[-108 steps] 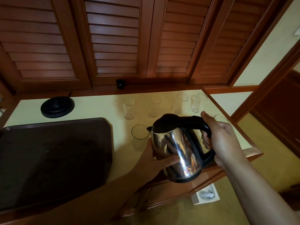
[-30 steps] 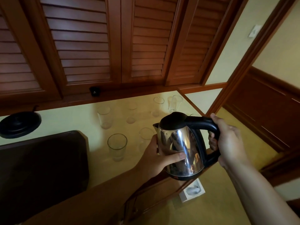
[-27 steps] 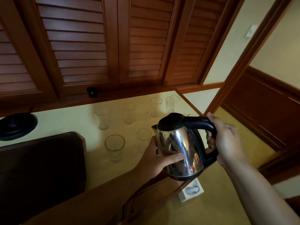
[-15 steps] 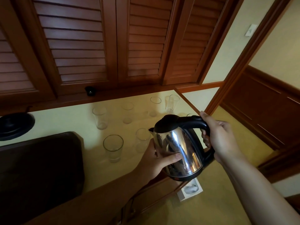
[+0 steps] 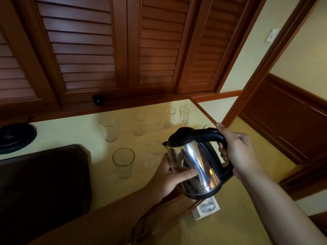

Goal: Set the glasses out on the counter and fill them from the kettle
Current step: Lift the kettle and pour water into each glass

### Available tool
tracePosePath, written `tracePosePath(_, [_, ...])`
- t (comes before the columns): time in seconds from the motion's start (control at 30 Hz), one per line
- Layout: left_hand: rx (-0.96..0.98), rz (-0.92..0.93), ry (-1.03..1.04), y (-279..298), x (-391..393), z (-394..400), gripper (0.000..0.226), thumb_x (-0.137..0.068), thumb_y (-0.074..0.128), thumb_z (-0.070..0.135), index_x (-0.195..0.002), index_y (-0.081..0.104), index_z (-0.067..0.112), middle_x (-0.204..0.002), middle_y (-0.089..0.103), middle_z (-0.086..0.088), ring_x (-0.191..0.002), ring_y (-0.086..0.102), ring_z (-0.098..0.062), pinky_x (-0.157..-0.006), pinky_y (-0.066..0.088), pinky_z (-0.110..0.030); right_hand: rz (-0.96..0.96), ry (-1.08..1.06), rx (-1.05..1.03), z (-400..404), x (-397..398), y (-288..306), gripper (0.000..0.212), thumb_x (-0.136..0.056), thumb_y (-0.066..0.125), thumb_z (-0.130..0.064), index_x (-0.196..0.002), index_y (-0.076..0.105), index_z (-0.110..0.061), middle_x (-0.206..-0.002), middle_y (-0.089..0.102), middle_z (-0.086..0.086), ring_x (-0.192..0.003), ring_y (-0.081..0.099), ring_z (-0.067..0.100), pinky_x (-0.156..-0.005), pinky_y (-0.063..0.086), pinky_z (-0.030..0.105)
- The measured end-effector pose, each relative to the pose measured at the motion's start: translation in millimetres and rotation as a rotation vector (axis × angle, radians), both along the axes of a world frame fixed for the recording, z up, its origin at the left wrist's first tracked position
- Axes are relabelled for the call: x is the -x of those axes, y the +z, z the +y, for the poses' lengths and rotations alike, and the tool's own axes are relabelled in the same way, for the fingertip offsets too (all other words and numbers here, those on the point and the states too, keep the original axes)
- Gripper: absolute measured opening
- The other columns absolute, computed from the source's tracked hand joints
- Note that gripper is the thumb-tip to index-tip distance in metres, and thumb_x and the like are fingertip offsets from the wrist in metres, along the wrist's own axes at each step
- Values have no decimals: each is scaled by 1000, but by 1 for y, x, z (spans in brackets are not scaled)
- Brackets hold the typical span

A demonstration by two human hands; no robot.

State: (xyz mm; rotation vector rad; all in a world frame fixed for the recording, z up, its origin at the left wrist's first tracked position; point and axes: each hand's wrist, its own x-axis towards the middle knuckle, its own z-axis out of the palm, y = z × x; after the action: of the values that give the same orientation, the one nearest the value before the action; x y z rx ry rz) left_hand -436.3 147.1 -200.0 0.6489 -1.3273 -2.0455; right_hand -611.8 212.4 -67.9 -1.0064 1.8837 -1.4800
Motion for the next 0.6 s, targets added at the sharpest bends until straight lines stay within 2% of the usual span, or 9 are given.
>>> tracePosePath(0.1, [0, -9, -27, -1, 1, 0, 77, -82, 89, 16, -148, 50, 6, -144, 68, -22, -136, 65, -40, -117, 46, -68, 0, -1, -3, 1, -1, 1, 62, -97, 62, -55, -69, 67, 0, -58, 48, 16, -44, 42, 18, -55, 37, 29])
tracePosePath(0.27, [-9, -16, -23, -1, 1, 0, 77, -80, 90, 17, -146, 52, 11, -142, 69, -20, -134, 66, -38, -117, 48, -66, 6, -14, -10, 2, -4, 5, 59, -98, 61, -52, -58, 62, -9, -54, 46, 12, -42, 41, 16, -52, 38, 22])
tracePosePath(0.4, [23, -15, -25, 1, 1, -2, 62, -81, 90, 17, -136, 63, 19, -138, 71, -19, -132, 68, -38, -116, 49, -63, -7, -14, -5, 2, -4, 6, 58, -99, 61, -51, -55, 63, -14, -55, 46, 13, -43, 41, 15, -56, 37, 25])
tracePosePath(0.6, [25, -50, -24, 2, 1, -1, 86, -75, 99, 32, -145, 54, 14, -144, 68, -18, -136, 65, -37, -117, 47, -65, 9, -10, 1, 2, -3, 5, 61, -99, 61, -51, -70, 66, 2, -64, 48, 18, -44, 41, 18, -51, 39, 18])
